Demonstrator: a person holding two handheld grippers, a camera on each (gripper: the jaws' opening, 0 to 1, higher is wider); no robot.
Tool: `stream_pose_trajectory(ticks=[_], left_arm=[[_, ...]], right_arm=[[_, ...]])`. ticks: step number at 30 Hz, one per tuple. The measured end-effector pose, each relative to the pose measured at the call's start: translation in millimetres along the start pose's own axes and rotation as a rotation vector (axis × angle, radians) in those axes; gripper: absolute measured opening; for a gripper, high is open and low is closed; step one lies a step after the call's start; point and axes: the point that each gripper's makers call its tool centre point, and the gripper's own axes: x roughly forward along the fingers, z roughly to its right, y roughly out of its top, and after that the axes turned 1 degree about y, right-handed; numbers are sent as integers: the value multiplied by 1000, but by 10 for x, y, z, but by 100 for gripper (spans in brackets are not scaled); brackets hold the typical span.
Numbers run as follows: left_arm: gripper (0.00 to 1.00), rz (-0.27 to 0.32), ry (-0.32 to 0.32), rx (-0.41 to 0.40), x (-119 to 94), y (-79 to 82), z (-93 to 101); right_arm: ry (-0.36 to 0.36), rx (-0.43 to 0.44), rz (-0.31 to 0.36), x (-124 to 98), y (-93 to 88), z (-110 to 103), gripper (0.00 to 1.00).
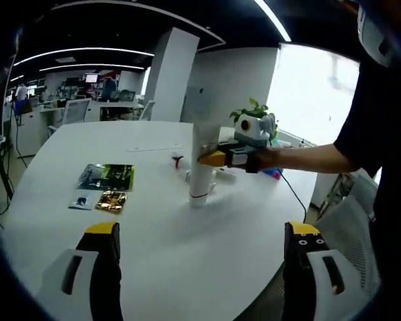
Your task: Arrange the skincare products in the storage area until every visible bottle or jar stands upright without overlapping.
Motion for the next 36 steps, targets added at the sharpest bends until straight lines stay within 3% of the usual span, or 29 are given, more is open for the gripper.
stream_pose_trajectory(ticks=[25, 36], left_arm=[[92, -13, -19, 6, 31, -19, 94], [92, -8, -16, 7, -4, -9, 142]], right_arm=[[57, -12, -84, -64, -41, -77, 9], [24, 11, -110, -72, -58, -65, 14]])
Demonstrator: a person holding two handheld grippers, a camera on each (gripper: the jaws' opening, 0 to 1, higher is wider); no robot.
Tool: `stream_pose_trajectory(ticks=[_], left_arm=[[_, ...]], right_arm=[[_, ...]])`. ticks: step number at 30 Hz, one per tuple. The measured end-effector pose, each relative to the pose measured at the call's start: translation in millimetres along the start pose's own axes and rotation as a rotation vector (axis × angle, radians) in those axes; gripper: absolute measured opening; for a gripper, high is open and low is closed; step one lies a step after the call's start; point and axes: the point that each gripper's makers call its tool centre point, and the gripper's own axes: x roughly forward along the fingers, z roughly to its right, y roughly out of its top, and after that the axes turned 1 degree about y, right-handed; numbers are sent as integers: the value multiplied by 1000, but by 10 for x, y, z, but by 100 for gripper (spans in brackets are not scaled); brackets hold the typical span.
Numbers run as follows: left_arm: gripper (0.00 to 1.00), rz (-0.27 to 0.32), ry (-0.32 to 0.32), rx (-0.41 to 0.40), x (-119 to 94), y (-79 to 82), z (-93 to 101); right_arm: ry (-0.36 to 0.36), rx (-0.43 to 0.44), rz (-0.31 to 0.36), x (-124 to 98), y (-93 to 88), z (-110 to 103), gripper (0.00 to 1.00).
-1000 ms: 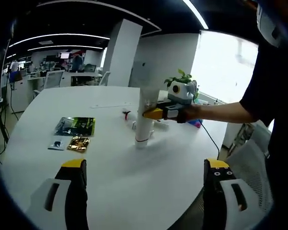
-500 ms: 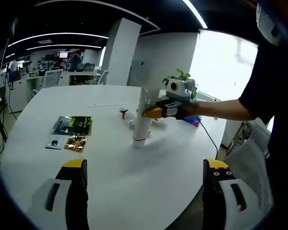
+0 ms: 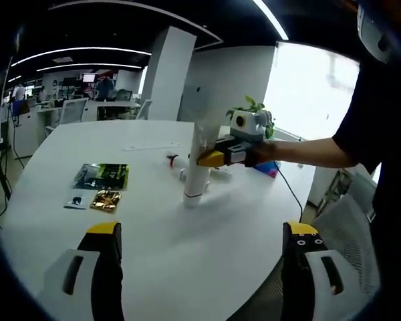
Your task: Arrange the skincare products in the storage area until every visible bottle or jar stands upright without overlapping.
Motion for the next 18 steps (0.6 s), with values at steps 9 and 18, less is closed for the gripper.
stream_pose_trajectory(ticks=[9, 18], left_arm=[[92, -8, 3, 7, -58, -15, 34], [92, -11, -10, 17, -94, 13, 63]], right_arm=[[-48, 25, -8, -82, -9, -28, 18], [-139, 70, -30, -271, -56, -55, 29]])
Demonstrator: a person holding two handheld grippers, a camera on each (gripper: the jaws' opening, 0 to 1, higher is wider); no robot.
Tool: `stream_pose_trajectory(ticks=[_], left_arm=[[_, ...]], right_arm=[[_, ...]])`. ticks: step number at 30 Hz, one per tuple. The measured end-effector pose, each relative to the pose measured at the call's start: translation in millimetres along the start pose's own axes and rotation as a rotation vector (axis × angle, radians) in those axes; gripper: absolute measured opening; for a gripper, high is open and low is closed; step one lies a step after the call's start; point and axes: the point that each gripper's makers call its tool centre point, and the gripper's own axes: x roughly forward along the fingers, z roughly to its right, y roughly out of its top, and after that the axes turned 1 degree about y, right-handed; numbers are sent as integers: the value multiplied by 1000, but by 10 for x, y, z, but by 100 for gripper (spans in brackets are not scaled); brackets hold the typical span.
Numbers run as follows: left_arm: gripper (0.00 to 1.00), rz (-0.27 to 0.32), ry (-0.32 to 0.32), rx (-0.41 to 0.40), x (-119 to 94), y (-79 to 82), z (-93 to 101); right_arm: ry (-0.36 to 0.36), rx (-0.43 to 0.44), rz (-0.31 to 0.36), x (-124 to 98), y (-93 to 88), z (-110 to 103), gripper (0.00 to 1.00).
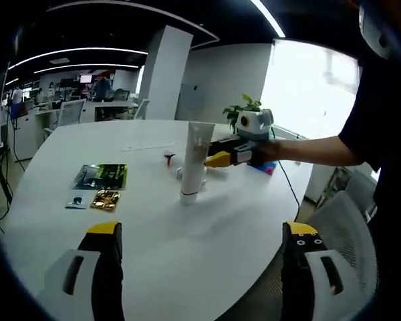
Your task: Arrange the skincare products in the storage area until every visible bottle or jar stands upright without overlapping.
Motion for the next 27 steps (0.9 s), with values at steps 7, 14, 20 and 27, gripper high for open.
stream_pose_trajectory(ticks=[7, 14, 20, 27], left_arm=[[91, 11, -16, 14, 16, 90, 22], [91, 23, -35, 28, 39, 182, 75], [91, 25, -43, 26, 52, 198, 87], [91, 20, -24, 19, -30, 136, 19]], right_arm=[[-61, 50, -26, -167, -3, -104, 38], [-138, 89, -54, -314, 2, -166, 47], [-201, 139, -46, -426, 10, -241, 53], [-256, 194, -37, -580, -60, -265, 60]])
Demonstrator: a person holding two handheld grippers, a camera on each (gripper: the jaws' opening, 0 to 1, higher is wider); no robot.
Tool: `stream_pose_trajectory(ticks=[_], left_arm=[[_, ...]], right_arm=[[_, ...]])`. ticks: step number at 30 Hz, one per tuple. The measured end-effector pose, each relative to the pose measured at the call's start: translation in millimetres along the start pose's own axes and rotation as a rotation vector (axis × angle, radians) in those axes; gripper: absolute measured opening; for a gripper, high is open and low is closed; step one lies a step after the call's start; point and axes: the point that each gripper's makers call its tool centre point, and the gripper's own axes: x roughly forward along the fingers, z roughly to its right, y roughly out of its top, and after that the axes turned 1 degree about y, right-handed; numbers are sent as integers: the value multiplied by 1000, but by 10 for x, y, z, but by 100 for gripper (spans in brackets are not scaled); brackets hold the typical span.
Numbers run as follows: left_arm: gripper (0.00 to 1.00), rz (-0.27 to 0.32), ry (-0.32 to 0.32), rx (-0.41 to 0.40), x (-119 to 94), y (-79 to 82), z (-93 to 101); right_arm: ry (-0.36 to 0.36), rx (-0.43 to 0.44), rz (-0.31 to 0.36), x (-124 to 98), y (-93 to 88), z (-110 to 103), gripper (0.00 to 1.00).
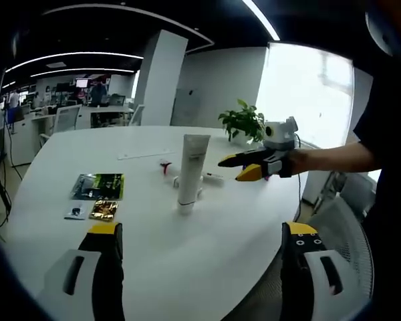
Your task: Arrange the skincare products in the storage area until every visible bottle or jar stands upright without overlapping.
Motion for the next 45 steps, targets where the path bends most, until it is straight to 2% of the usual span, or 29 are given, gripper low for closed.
stream_pose_trajectory(ticks=[8, 15, 19, 22, 27, 31, 37, 39, 40, 41, 45], left_arm=[[91, -19, 21, -14, -94, -66, -110], [90, -18, 32, -34, -143, -67, -165], [90, -14, 29, -49, -138, -65, -135], [90, -21, 20, -42, -115, -77, -71], [89, -21, 9, -35, -102, -90, 6], [89, -28, 2, -31, -122, -109, 57], [89, -30, 3, -22, -162, -109, 32], [89, -27, 11, -21, -164, -112, 16], [89, -24, 14, -22, -162, -117, 11], [89, -19, 23, -22, -162, -125, -4], [88, -12, 46, -22, -160, -171, -49]], right_arm=[[-78, 51, 42, -182, -31, -16, 67], [-127, 97, 39, -345, -210, -168, 71], [-146, 107, 29, -420, -298, -267, 71], [-169, 136, 48, -468, -318, -283, 72], [-240, 167, 67, -524, -370, -346, 74], [-247, 185, 69, -533, -405, -419, 77], [-251, 196, 65, -541, -408, -485, 80], [-253, 199, 66, -542, -402, -502, 82], [-227, 199, 64, -529, -396, -566, 86], [-253, 195, 59, -553, -397, -552, 86], [-255, 204, 63, -568, -416, -595, 87]])
